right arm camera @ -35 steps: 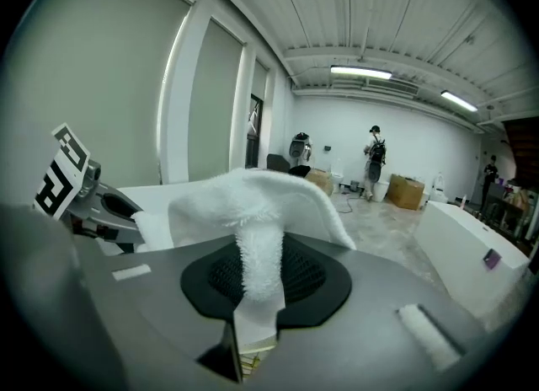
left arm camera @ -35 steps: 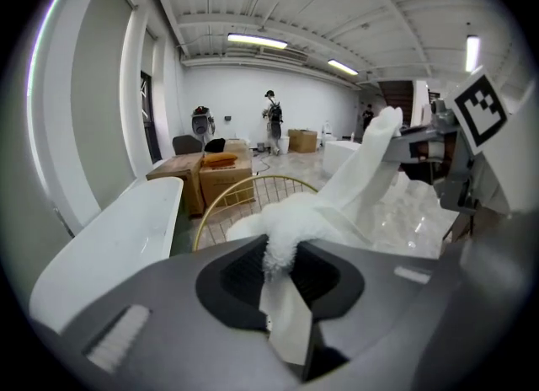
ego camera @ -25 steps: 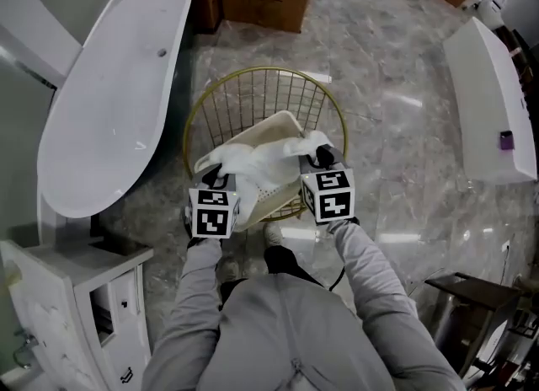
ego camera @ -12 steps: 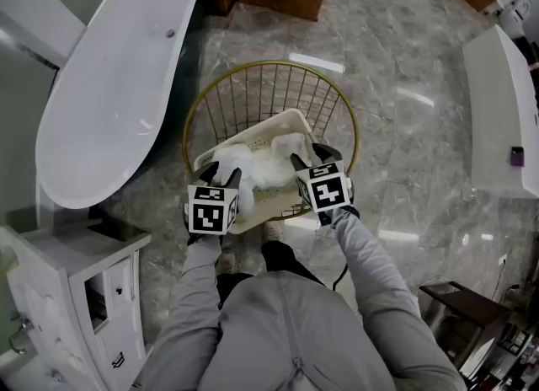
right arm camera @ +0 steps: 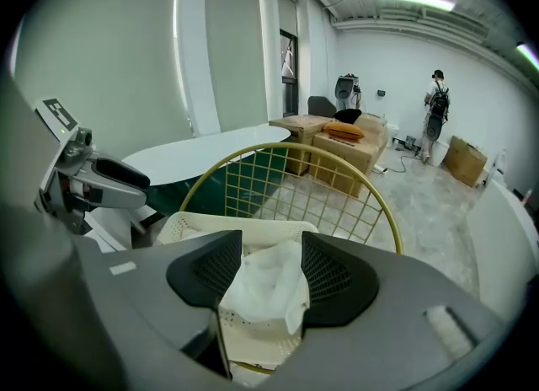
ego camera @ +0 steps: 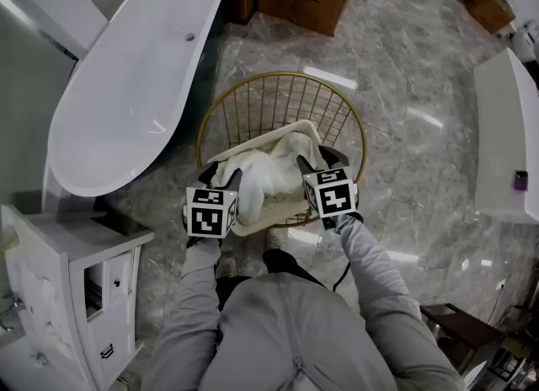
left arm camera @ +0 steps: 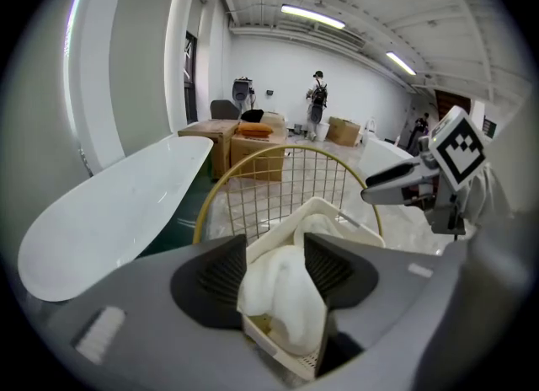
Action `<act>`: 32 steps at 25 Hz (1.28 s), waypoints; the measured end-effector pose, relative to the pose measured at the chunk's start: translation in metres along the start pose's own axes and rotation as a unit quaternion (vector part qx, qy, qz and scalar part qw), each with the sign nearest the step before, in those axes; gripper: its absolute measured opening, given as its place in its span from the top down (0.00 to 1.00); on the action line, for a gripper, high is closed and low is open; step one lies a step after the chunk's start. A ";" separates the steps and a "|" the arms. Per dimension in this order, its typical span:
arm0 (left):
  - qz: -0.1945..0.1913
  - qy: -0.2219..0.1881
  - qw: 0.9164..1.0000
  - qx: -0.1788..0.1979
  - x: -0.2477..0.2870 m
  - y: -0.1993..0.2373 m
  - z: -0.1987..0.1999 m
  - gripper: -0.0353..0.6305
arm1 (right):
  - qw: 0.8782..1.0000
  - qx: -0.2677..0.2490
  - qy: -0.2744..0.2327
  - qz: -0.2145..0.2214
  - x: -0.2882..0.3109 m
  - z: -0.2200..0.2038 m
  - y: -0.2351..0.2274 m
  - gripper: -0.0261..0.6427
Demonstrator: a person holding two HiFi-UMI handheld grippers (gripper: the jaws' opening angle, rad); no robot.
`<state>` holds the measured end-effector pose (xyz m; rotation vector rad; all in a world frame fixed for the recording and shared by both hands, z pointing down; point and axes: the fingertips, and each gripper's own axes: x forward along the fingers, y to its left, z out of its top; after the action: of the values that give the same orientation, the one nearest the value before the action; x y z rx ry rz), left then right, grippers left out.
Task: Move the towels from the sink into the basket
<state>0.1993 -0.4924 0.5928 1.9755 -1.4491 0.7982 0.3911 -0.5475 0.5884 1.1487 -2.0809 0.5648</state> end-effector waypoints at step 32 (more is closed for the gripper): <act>0.461 -0.216 0.835 -0.210 -0.609 0.121 -0.282 0.55 | 0.904 -0.152 -0.269 0.296 -0.204 0.100 0.455 0.66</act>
<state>-0.1020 0.0657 0.3422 1.0756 -2.6477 0.3038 0.0425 -0.2645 0.3495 0.4993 -2.9000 0.1713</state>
